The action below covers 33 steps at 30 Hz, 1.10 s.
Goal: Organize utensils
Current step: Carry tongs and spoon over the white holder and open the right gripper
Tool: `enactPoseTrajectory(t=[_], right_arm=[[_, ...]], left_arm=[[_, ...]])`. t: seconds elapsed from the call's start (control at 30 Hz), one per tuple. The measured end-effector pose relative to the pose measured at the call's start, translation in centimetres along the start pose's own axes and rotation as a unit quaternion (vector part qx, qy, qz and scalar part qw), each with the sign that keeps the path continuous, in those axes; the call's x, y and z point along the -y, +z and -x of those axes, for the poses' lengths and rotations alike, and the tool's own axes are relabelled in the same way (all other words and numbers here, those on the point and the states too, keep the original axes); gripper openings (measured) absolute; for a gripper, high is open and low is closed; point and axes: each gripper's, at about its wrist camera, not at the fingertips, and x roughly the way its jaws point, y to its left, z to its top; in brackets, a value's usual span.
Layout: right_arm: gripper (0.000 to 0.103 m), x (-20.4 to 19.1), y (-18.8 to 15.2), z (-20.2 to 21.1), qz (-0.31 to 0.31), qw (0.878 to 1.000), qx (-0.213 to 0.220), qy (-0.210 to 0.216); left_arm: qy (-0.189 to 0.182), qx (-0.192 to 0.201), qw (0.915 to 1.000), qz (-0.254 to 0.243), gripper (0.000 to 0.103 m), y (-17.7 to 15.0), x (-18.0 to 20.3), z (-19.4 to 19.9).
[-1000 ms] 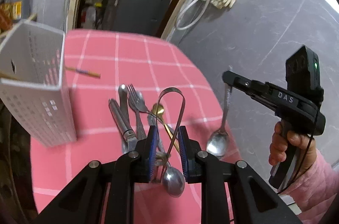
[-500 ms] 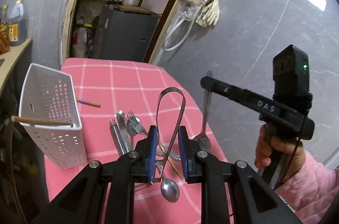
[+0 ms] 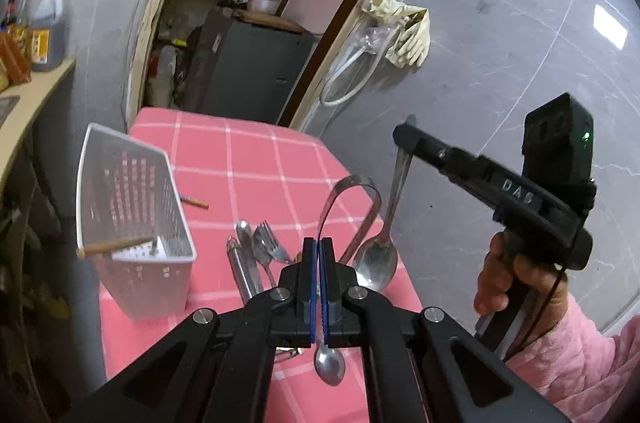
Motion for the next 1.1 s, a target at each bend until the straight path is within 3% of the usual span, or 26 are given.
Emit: enactPoseTrajectory(t=[0.23,0.4,0.63,0.8,0.9,1.1], right_arm=[[0.002,0.7,0.3,0.1,-0.012,1.0,0.009,0.005],[0.002,-0.6,3.2,-0.9,-0.018,0.997,0.065,0.037],[0.002,-5.3,5.3,-5.7,0.009,0.991,0.113,0.072],[0.002,-8.4,4.4,-9.9,0.051,0.991,0.102,0.07],[0.002,-9.3,3.3,-11.9,0.066,0.992,0.081,0.074],[0.002,-9.3,1.2,-13.2,0.074,0.993,0.045,0.081]], left_arm=[[0.005,0.005,0.9999,0.015,0.002,-0.2,-0.3,0.3],[0.017,0.055,0.9981,0.02,0.002,3.1,-0.5,3.5],[0.084,0.131,0.9875,0.021,0.002,8.1,-2.8,7.8],[0.118,0.143,0.9826,0.011,0.002,8.0,-5.1,6.9],[0.12,0.14,0.9827,0.016,0.002,7.1,-6.4,5.7],[0.137,0.125,0.9823,0.022,0.002,5.2,-7.8,4.2]])
